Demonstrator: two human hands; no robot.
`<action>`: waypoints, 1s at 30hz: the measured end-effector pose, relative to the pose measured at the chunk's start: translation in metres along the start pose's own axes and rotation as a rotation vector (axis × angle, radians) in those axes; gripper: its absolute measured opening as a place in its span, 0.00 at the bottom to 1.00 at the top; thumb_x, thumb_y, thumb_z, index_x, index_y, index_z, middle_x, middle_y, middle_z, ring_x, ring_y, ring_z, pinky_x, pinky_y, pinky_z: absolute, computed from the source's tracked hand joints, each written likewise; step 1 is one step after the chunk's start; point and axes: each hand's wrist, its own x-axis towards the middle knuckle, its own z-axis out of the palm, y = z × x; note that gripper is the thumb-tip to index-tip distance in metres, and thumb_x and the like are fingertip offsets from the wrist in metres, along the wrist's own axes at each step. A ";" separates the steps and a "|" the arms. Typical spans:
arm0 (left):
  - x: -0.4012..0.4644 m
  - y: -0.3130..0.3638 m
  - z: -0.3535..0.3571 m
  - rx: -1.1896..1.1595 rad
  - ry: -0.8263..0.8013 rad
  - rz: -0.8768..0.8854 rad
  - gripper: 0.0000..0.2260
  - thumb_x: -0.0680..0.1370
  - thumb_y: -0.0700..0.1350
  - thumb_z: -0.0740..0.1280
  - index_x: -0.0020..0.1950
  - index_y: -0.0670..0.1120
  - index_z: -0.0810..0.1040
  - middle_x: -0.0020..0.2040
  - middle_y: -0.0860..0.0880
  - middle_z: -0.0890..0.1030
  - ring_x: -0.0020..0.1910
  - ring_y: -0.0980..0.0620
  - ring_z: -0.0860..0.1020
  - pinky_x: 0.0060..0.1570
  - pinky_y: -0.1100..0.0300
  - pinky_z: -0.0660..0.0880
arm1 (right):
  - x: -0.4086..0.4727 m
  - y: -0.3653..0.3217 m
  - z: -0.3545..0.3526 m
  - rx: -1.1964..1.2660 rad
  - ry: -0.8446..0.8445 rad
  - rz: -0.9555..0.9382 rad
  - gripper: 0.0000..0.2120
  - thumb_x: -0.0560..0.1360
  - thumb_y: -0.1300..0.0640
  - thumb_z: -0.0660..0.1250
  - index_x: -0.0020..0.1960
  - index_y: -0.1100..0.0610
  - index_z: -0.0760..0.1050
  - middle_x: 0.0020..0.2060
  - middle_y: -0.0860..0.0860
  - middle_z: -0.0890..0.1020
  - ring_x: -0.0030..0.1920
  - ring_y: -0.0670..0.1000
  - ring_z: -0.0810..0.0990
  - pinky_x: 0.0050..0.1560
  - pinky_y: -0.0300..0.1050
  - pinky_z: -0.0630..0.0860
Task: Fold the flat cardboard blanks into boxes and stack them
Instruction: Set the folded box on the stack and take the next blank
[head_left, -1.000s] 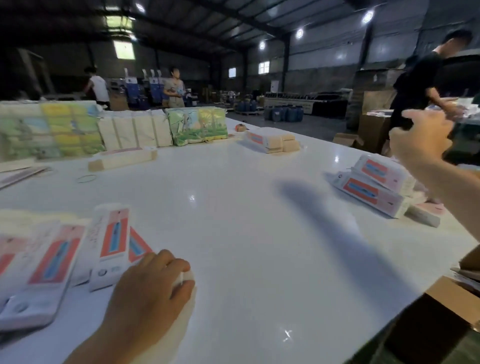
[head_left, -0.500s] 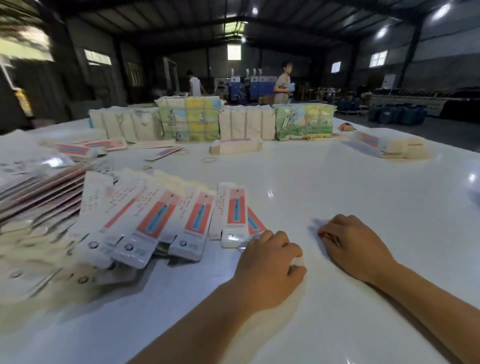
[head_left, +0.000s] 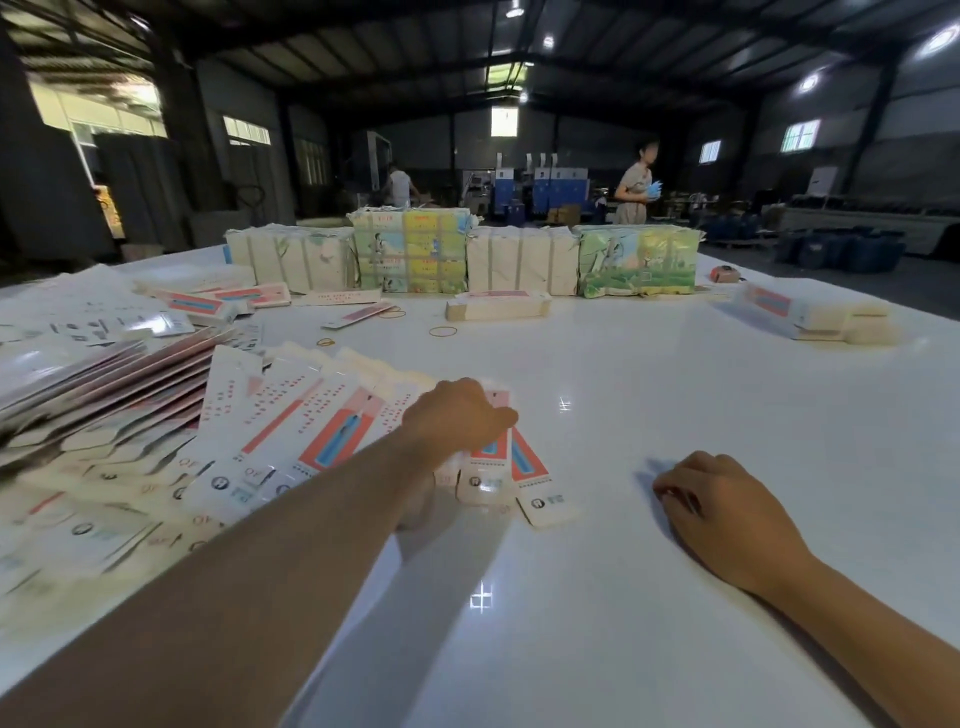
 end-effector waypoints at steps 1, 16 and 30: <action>0.005 -0.003 0.003 0.072 -0.029 -0.022 0.18 0.73 0.64 0.63 0.48 0.50 0.74 0.40 0.51 0.79 0.37 0.52 0.79 0.37 0.61 0.75 | 0.000 0.000 0.000 0.005 -0.005 0.004 0.08 0.76 0.59 0.63 0.46 0.55 0.82 0.44 0.51 0.79 0.46 0.55 0.74 0.45 0.47 0.71; 0.021 0.029 0.000 0.229 -0.035 -0.025 0.09 0.78 0.46 0.59 0.54 0.43 0.72 0.39 0.49 0.76 0.34 0.54 0.76 0.27 0.63 0.68 | 0.001 0.001 -0.001 0.017 -0.010 0.015 0.09 0.77 0.60 0.62 0.47 0.56 0.81 0.45 0.51 0.78 0.48 0.54 0.74 0.47 0.46 0.70; -0.104 0.010 0.070 0.489 0.182 0.658 0.30 0.81 0.50 0.54 0.73 0.59 0.36 0.74 0.50 0.56 0.69 0.45 0.62 0.67 0.39 0.56 | 0.000 0.002 0.000 0.089 0.042 -0.021 0.07 0.72 0.64 0.64 0.46 0.58 0.80 0.44 0.54 0.81 0.45 0.61 0.78 0.40 0.48 0.72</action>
